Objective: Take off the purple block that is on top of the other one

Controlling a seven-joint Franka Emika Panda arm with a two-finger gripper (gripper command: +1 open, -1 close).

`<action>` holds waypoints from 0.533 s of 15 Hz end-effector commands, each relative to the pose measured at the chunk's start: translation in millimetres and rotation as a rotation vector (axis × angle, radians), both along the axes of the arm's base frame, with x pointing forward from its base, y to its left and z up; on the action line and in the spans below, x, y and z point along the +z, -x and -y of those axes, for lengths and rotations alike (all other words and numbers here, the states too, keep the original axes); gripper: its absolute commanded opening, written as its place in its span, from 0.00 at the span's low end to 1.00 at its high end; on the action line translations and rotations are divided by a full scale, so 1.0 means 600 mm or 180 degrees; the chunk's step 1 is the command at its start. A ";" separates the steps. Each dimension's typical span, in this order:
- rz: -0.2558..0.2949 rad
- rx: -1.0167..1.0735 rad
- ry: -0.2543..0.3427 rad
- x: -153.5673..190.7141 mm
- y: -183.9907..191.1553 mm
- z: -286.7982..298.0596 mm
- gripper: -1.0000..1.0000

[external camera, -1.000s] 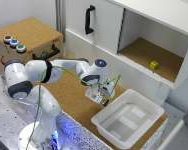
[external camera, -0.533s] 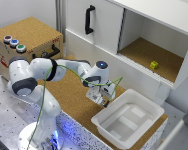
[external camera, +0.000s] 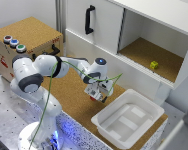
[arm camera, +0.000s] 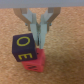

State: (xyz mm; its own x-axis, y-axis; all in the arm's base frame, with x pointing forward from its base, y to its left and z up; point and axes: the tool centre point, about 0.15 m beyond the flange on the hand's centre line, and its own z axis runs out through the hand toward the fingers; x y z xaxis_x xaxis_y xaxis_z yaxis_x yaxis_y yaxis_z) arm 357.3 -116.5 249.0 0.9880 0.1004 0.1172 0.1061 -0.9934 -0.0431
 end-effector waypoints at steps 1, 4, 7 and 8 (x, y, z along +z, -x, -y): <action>-0.0146 0.0153 -0.0241 0.021 -0.021 -0.108 0.00; 0.0037 0.0348 -0.0364 0.079 -0.021 -0.151 0.00; 0.0025 0.0228 -0.0267 0.081 -0.029 -0.124 0.00; 0.0014 0.0162 -0.0219 0.079 -0.031 -0.105 0.00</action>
